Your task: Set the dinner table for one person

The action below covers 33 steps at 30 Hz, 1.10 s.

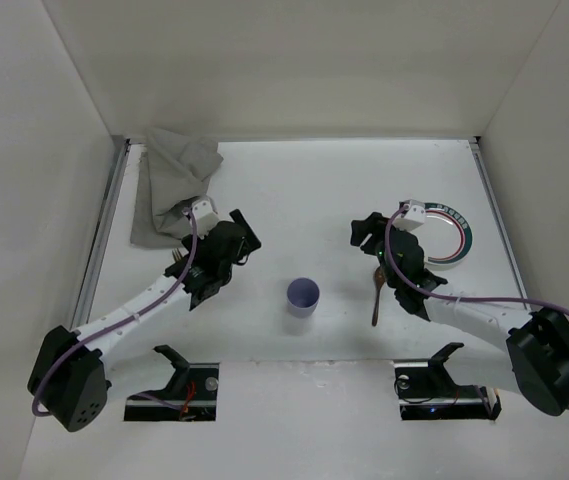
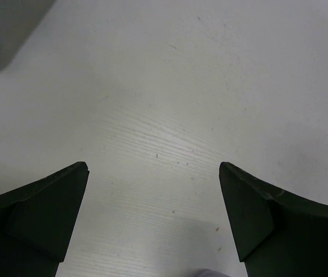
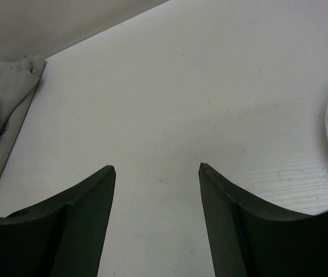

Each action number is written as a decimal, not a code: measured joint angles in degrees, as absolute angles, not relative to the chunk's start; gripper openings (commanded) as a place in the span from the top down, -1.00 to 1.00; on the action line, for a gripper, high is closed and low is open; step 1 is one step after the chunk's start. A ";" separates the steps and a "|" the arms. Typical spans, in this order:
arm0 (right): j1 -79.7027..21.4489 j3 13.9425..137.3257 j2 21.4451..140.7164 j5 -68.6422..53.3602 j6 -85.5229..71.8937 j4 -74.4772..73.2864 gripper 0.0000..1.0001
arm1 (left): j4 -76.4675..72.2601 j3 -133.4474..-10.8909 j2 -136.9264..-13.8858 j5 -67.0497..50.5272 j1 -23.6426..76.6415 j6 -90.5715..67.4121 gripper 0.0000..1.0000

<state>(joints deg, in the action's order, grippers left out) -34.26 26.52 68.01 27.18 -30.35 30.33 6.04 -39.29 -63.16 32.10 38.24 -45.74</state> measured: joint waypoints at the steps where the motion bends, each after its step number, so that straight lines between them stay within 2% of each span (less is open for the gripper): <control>1: -34.26 26.52 68.01 27.14 -30.37 30.35 -0.32 | 5.93 -39.42 -63.16 32.10 37.67 -45.71 -1.00; 4: -34.26 26.52 68.01 27.11 -30.37 30.35 -0.26 | 5.61 -39.86 -63.16 32.58 36.40 -45.47 -1.00; 5: -34.26 26.52 68.01 27.11 -30.35 30.35 -0.16 | 5.48 -40.05 -63.16 32.75 36.25 -45.28 -1.00; 7: -34.26 26.52 68.01 27.03 -30.20 30.35 0.23 | 5.37 -40.91 -63.16 33.65 36.25 -44.27 -1.00; 9: -34.26 26.52 68.01 26.92 -30.26 30.35 0.53 | 5.32 -41.95 -63.16 34.96 36.10 -43.03 -1.00; 10: -34.26 26.52 68.01 26.87 -30.37 30.28 0.60 | 5.23 -42.63 -63.20 35.46 35.88 -42.30 -1.00; 12: -34.26 26.52 68.01 26.74 -30.59 30.20 0.63 | 4.62 -44.12 -63.64 36.29 34.74 -41.19 -0.99; 13: -34.26 26.55 68.01 26.70 -30.63 30.06 0.62 | 4.10 -45.15 -64.31 36.45 33.82 -40.66 -0.74; 15: -34.39 26.55 68.01 26.59 -30.65 30.00 0.53 | 2.61 -47.83 -66.98 36.12 31.75 -39.77 0.24; 16: -34.57 26.55 68.01 26.57 -30.65 30.02 0.41 | 1.63 -49.43 -68.97 35.92 30.81 -39.09 0.47; 18: -34.76 26.59 68.01 26.50 -30.70 30.04 0.17 | -0.16 -52.14 -72.97 35.59 29.23 -37.65 0.58; 20: -34.94 26.59 68.10 26.50 -30.68 30.04 -0.05 | -1.10 -54.17 -76.64 35.66 28.21 -36.88 0.57; 23: -34.96 26.61 68.40 26.46 -30.57 30.04 -0.29 | -1.37 -58.70 -82.98 36.80 26.48 -34.54 0.25; 28: -34.96 26.63 68.73 26.41 -30.46 30.11 -0.41 | -1.52 -70.24 -95.20 39.66 21.15 -26.81 -0.25; 33: -34.96 26.63 68.73 26.37 -30.48 30.24 -0.44 | -0.93 -79.96 -106.19 40.99 16.97 -18.72 -0.32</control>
